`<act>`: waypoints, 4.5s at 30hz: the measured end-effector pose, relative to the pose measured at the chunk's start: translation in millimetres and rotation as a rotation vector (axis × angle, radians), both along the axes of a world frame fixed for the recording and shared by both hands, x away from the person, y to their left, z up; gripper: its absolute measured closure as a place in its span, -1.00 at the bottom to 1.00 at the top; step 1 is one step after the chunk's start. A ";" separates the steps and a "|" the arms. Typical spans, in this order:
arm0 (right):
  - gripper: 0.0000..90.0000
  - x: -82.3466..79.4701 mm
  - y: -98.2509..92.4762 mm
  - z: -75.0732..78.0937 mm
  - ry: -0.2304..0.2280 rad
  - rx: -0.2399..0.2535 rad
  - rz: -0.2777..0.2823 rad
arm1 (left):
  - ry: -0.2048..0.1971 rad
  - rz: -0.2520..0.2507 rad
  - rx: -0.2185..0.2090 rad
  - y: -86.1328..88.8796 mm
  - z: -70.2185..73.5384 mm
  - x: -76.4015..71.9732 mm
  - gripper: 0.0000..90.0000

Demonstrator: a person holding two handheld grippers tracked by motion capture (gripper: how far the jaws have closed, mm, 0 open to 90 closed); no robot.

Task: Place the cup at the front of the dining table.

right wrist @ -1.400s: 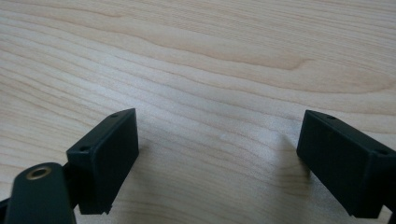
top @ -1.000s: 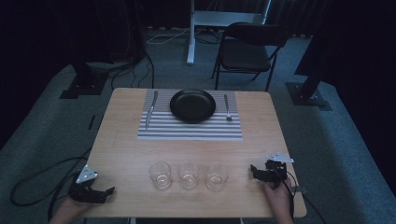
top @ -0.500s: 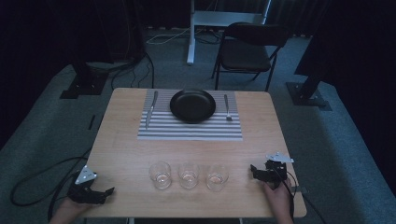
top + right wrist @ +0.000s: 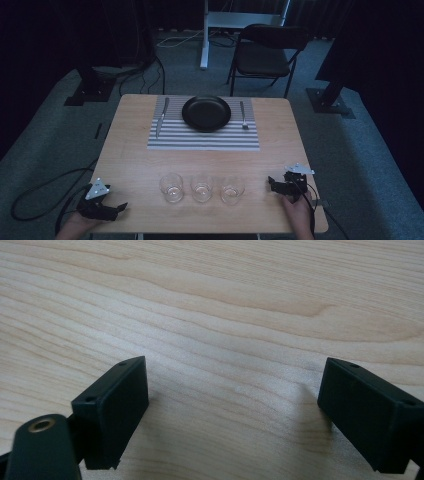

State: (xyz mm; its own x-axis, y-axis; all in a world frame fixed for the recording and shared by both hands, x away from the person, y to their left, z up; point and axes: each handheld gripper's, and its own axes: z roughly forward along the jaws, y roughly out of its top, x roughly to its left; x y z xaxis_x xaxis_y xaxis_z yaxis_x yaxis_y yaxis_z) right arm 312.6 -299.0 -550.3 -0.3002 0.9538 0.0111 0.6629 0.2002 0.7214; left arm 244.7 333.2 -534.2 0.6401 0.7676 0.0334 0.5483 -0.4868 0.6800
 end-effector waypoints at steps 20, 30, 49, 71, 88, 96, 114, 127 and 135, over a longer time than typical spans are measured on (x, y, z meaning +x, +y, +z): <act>-0.73 1.0 0.2 0.0 -0.001 -0.001 0.001 | 0.016 -0.109 -0.039 -30.8 6.6 -0.6 -0.89; -0.73 1.3 0.2 0.0 -0.001 -0.001 0.001 | -0.016 -0.169 -0.067 -49.3 12.4 0.4 -0.89; -0.73 1.5 0.3 0.0 -0.001 -0.001 0.002 | -0.012 -0.259 -0.078 -81.5 12.0 7.1 -0.85; -0.73 1.6 0.3 0.0 -0.001 0.000 0.003 | -0.024 -0.328 -0.152 -117.5 12.4 21.7 -0.74; -0.73 2.0 0.2 -0.1 -0.002 -0.002 0.006 | -0.068 -0.311 -0.204 -135.2 9.8 30.3 -0.74; -0.73 2.0 0.2 0.0 -0.002 -0.001 0.005 | -0.139 -0.252 -0.201 -143.9 7.9 30.2 -0.68; -0.73 2.6 0.2 0.0 -0.002 -0.001 0.009 | -0.164 -0.216 -0.192 -150.7 6.7 21.9 -0.55; -0.73 2.7 0.2 0.0 -0.002 -0.001 0.009 | -0.170 -0.183 -0.180 -152.1 9.3 21.2 -0.55; -0.73 2.7 0.2 0.0 -0.002 -0.001 0.009 | -0.158 -0.166 -0.209 -147.3 14.4 23.3 -0.55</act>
State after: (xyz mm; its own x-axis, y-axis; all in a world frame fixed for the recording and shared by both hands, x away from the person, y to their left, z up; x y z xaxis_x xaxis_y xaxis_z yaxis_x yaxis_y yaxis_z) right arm 315.2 -298.7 -550.4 -0.3084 0.9512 0.0096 0.6600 0.2067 0.7222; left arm 268.0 185.9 -519.9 0.7568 0.6536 -0.0055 0.3527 -0.4013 0.8453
